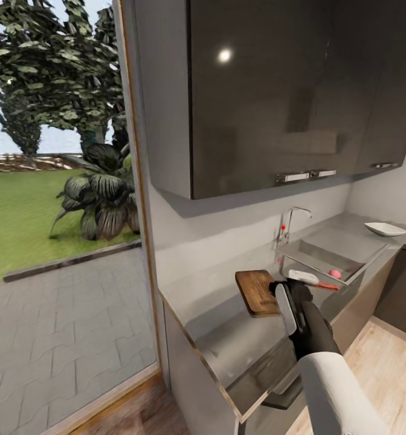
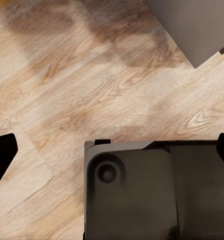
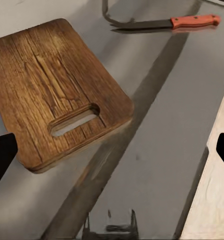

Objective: In the kitchen, take the Vidalia onion out of the sink, dice it on the chopping board with the paring knife, put the diced onion into the bowl on the countertop, then place both the paring knife and the chopping board into the sink.

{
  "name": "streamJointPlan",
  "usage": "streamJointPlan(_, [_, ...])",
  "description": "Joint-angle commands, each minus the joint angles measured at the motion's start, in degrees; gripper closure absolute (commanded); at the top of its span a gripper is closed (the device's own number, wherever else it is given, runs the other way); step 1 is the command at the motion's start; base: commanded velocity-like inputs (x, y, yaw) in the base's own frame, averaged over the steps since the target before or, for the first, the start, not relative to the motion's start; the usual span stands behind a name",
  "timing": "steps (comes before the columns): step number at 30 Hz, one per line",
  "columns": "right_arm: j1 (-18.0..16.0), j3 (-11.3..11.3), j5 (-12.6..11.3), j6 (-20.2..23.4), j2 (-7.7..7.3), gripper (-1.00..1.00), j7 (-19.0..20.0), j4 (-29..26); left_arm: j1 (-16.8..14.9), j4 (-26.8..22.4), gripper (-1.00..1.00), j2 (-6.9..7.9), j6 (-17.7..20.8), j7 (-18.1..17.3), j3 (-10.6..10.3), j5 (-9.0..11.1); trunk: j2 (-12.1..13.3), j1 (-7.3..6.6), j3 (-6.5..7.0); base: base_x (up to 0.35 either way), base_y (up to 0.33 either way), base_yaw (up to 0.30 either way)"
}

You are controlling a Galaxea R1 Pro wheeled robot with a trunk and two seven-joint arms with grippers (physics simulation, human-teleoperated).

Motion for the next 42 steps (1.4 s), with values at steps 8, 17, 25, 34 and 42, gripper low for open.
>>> streamJointPlan(8, [-0.02,-4.16,-2.75,0.13,-0.01,-1.00,-0.93,0.09,0.03,0.01,-1.00,0.02,0.00,-0.01,-0.03,0.05,-0.03,0.02,-0.01,0.000,0.000,0.000])
streamJointPlan(17, [-0.02,-4.28,-2.85,0.13,0.14,-1.00,-0.96,0.10,0.03,0.01,-1.00,0.07,0.00,-0.01,-0.03,0.05,-0.03,0.02,-0.01,0.000,0.000,0.000])
streamJointPlan(25, [-0.02,-4.22,-2.88,0.13,0.30,-1.00,-1.28,0.10,0.03,0.25,-1.00,0.10,0.00,-0.01,-0.03,-0.02,-0.03,0.02,-0.01,0.000,0.044,0.000])
streamJointPlan(34, [-0.02,-5.84,-2.83,0.18,0.11,-1.00,-2.53,0.37,0.03,0.62,-1.00,0.10,0.00,-0.01,-0.03,-0.04,-0.03,0.02,-0.01,0.000,0.104,0.000])
streamJointPlan(42, [-0.02,-6.20,-2.89,0.14,0.22,-1.00,-5.76,0.60,0.03,0.66,-1.00,0.10,0.00,-0.01,-0.03,-0.04,-0.03,0.02,-0.01,0.000,0.003,0.000])
